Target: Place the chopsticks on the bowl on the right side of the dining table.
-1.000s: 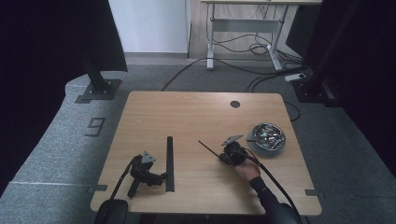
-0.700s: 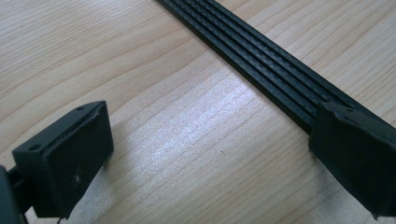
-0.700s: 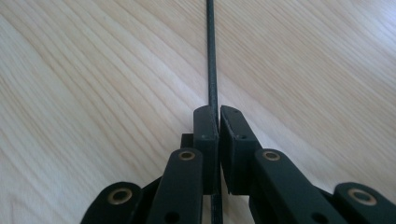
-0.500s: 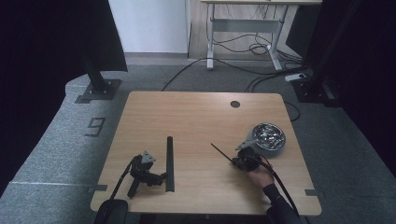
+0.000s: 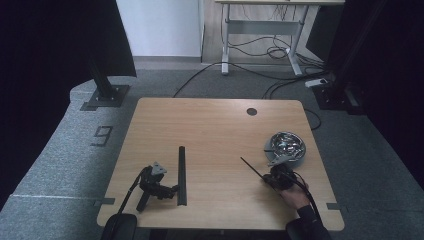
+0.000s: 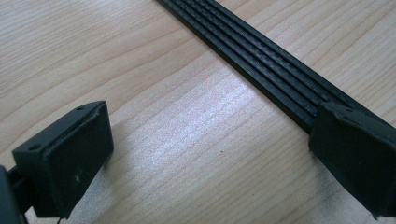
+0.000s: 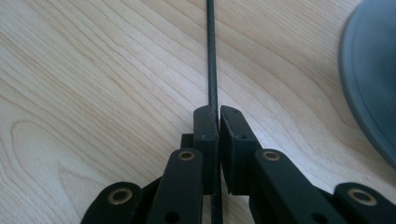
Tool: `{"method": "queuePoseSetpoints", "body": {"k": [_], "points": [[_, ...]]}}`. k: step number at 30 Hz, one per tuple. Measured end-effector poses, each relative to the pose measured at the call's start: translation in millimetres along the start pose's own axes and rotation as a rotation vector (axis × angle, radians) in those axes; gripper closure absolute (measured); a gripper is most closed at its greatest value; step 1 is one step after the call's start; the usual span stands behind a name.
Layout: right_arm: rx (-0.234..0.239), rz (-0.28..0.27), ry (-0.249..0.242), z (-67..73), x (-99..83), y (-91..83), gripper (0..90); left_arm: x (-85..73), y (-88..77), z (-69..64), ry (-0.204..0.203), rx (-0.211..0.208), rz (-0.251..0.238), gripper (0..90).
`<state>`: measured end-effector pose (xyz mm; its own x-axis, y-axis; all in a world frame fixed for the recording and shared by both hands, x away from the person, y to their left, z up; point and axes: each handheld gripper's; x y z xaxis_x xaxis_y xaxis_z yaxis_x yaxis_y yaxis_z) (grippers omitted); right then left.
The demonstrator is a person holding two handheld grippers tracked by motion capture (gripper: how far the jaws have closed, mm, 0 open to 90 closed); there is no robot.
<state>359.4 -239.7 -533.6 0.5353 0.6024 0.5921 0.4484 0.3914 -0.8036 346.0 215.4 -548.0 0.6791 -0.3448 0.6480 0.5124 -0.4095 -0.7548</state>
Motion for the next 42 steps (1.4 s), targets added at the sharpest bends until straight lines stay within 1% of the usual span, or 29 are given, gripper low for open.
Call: {"method": "queuePoseSetpoints", "body": {"k": [2,3,4,5,6,7,9,10,12,13,14,15,20,22,25,28,32,35,38,42], "points": [[0.001,0.003,-0.002,-1.1,-0.3,-0.4,85.2,0.0,0.0,0.0,0.000,0.000,0.000,0.0],[0.007,0.013,-0.004,-1.8,0.7,-0.8,84.9,0.0,0.0,0.0,0.000,0.000,0.000,0.0],[0.002,0.020,-0.005,-1.8,1.7,-0.7,82.0,0.0,0.0,0.0,0.000,0.000,0.000,0.0],[-0.010,0.034,-0.011,-1.8,3.6,-0.5,78.3,0.0,0.0,0.0,0.000,0.000,0.000,0.0],[-0.012,0.042,-0.014,-1.9,5.2,-0.7,73.7,0.0,-0.1,0.1,0.001,0.000,0.001,0.0],[-0.006,0.049,-0.015,-3.0,7.3,-1.0,67.6,0.0,0.0,0.0,-0.001,0.000,0.000,0.0],[-0.011,0.058,-0.019,-4.4,10.1,-1.6,61.4,0.0,0.0,0.0,-0.001,0.000,-0.001,0.0],[-0.011,0.073,-0.026,-6.1,12.5,-2.0,56.8,0.0,0.0,0.0,-0.001,0.000,-0.001,0.0],[-0.006,0.095,-0.036,-8.9,16.3,-2.0,50.7,0.0,-0.1,0.1,0.001,0.000,0.001,0.0],[-0.006,0.095,-0.036,-8.9,16.3,-2.0,50.7,0.0,-0.1,0.1,0.001,0.000,0.001,0.0],[0.016,0.143,-0.043,-12.1,21.0,-0.8,41.7,0.0,-0.1,0.1,0.001,0.000,0.001,0.0],[0.029,0.164,-0.043,-13.2,22.5,-0.1,40.4,0.1,-0.1,0.1,0.001,0.000,0.001,0.0],[0.049,0.250,-0.065,-15.8,30.5,1.6,40.4,0.1,-0.2,0.1,0.001,0.001,0.003,0.0],[0.049,0.297,-0.084,-16.8,34.7,1.9,43.3,0.1,-0.2,0.1,0.001,0.000,0.003,0.0],[0.057,0.338,-0.104,-18.2,39.3,2.5,49.3,0.1,-0.2,0.1,0.002,0.001,0.003,0.0],[0.075,0.390,-0.124,-19.1,44.0,4.9,55.8,0.1,-0.2,0.1,0.001,0.000,0.003,0.0],[0.098,0.434,-0.140,-16.5,48.8,9.9,62.7,0.1,-0.2,0.1,0.001,0.001,0.003,0.0],[0.101,0.459,-0.153,-14.5,52.3,13.3,67.9,0.1,-0.2,0.1,0.001,0.001,0.003,0.0],[0.110,0.481,-0.152,-14.3,55.5,15.4,72.8,0.1,-0.2,0.1,0.001,0.001,0.003,0.0],[0.125,0.519,-0.146,-15.2,59.8,17.9,75.7,0.1,-0.2,0.1,0.001,0.001,0.003,0.0]]}}
Point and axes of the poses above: each handheld gripper's, and its own axes: y roughly forward along the jaws, x roughly out of its top, z roughly to its left, and after that the axes turned 9 degrees about -y, right-handed
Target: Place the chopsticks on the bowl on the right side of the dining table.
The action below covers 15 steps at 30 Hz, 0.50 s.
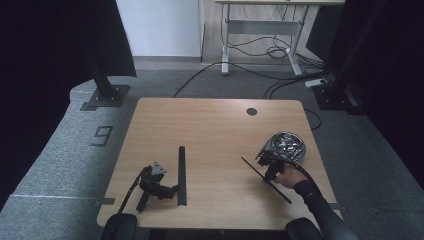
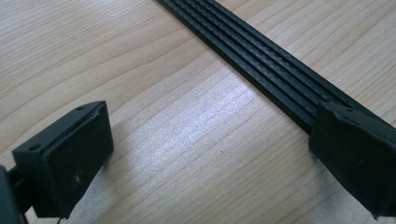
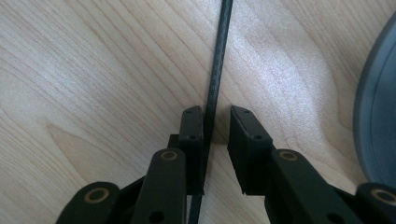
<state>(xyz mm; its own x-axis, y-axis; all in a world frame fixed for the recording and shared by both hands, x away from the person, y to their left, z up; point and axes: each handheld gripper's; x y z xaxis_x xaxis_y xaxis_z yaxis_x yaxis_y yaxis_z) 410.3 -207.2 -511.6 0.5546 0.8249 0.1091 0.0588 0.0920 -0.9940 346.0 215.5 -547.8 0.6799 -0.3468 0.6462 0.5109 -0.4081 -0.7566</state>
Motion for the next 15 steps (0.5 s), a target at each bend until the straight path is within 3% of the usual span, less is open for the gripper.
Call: {"method": "queuePoseSetpoints", "body": {"k": [9,15], "points": [[0.020,0.038,0.009,-5.2,5.2,1.1,84.6,0.0,0.0,0.0,0.000,0.000,0.000,0.0],[0.022,0.038,-0.001,-5.4,4.8,0.9,85.2,0.0,0.0,0.0,0.000,0.000,0.000,0.0]]}}
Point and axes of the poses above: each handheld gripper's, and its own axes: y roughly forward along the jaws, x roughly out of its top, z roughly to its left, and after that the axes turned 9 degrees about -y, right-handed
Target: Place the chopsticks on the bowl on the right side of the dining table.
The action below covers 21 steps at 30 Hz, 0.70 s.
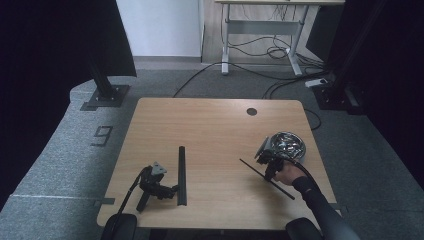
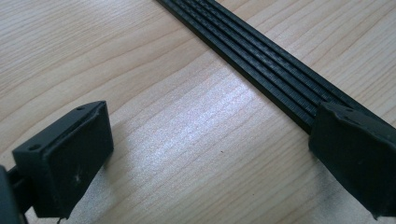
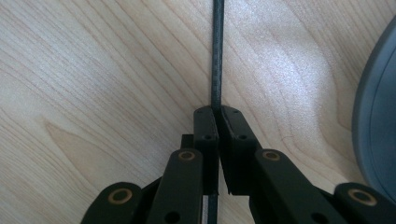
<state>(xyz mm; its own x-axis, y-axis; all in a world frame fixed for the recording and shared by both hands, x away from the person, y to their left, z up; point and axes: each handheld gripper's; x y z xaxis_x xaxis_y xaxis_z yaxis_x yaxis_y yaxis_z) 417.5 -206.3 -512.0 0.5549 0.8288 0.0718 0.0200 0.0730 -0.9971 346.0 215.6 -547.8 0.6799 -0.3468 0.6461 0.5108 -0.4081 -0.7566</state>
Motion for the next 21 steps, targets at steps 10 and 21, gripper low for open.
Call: {"method": "queuePoseSetpoints", "body": {"k": [10,21], "points": [[0.006,-0.026,0.016,-1.1,-4.5,-1.4,85.4,0.0,0.0,0.0,0.000,0.000,0.000,0.0],[0.007,-0.069,0.015,-0.8,-9.6,-24.7,85.4,0.0,0.1,-0.1,-0.002,0.000,-0.002,0.0]]}}
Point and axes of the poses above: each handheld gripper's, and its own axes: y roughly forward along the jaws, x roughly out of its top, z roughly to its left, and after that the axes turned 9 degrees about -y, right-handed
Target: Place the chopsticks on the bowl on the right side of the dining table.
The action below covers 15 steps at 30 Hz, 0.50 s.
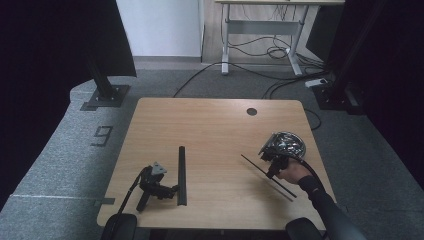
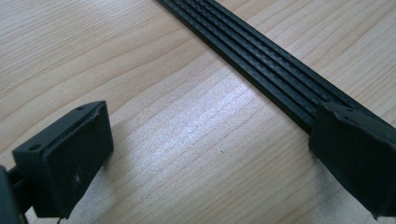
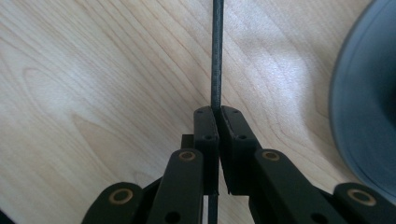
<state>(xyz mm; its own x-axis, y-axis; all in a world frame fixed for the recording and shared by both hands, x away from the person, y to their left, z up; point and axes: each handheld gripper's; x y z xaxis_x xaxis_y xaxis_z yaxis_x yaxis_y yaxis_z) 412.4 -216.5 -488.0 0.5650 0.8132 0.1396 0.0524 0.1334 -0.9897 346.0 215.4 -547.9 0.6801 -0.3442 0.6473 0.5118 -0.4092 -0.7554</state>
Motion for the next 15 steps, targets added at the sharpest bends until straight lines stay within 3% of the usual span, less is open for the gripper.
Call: {"method": "queuePoseSetpoints", "body": {"k": [15], "points": [[-0.008,-0.051,0.006,-2.7,-4.0,-41.7,85.4,0.0,0.1,0.0,0.000,0.000,-0.001,0.0]]}}
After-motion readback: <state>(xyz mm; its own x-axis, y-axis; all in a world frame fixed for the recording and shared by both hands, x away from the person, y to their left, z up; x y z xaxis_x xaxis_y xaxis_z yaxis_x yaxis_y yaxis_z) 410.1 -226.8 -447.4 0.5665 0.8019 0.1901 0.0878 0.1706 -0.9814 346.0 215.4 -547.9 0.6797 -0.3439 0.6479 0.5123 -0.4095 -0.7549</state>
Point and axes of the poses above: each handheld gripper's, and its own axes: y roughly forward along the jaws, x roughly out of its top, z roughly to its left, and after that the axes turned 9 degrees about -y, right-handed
